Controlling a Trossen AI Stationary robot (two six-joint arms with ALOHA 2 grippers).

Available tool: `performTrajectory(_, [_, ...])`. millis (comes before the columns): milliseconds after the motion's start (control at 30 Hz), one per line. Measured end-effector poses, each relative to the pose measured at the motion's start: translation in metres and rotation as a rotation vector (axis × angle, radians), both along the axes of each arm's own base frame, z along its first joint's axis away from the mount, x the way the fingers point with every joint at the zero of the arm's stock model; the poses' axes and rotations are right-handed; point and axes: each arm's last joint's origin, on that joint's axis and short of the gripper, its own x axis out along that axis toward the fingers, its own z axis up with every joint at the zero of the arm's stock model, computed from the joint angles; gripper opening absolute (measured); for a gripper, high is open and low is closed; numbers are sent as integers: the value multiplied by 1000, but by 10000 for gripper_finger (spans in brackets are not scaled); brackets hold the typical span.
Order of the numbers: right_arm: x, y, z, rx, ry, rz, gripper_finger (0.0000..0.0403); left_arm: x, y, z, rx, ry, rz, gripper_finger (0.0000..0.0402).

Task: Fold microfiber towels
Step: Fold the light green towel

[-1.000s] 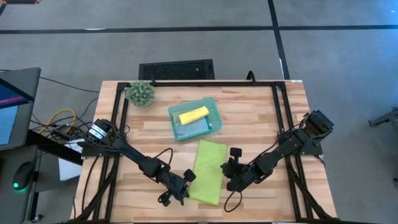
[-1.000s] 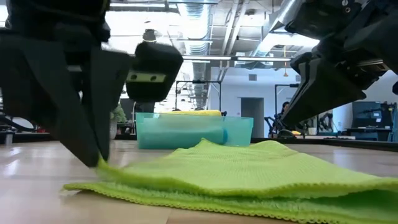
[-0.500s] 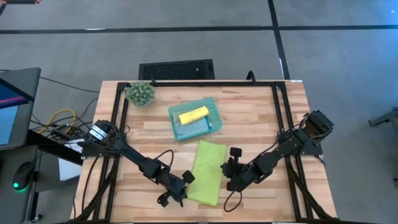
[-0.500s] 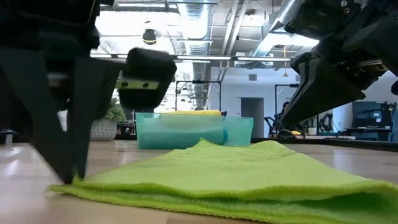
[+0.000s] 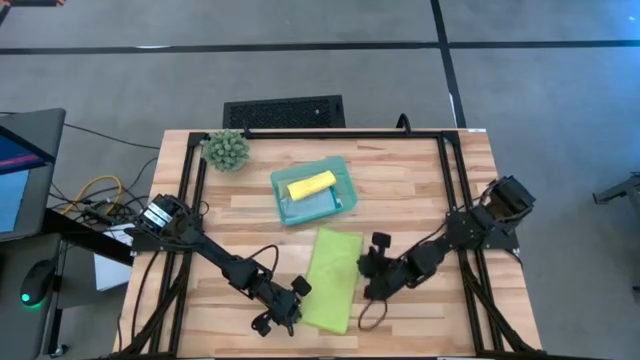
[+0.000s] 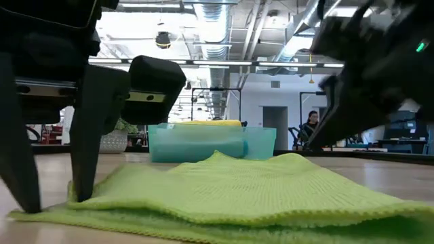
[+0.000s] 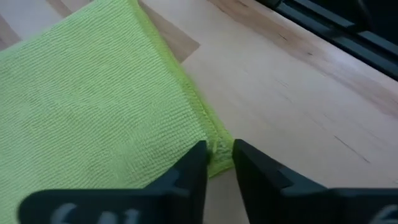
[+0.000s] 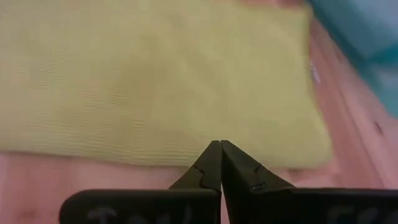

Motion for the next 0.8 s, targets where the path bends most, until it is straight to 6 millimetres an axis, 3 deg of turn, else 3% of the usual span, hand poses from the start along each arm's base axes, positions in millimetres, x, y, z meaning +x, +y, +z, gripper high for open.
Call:
performTrajectory(200, [-1,-36,-19,21,7,-140,25,-2,0,3,-30,33,44,122])
performTrajectory(433, [3,-73,-27,18,42,-259,19,-6,3,22,-46,15,54,135])
performTrajectory(667, [-2,-86,-26,-56,99,-260,21,-3,4,22,-16,-25,69,135])
performTrajectory(800, [-10,-90,-10,-147,87,-289,17,7,11,27,-39,-96,100,135])
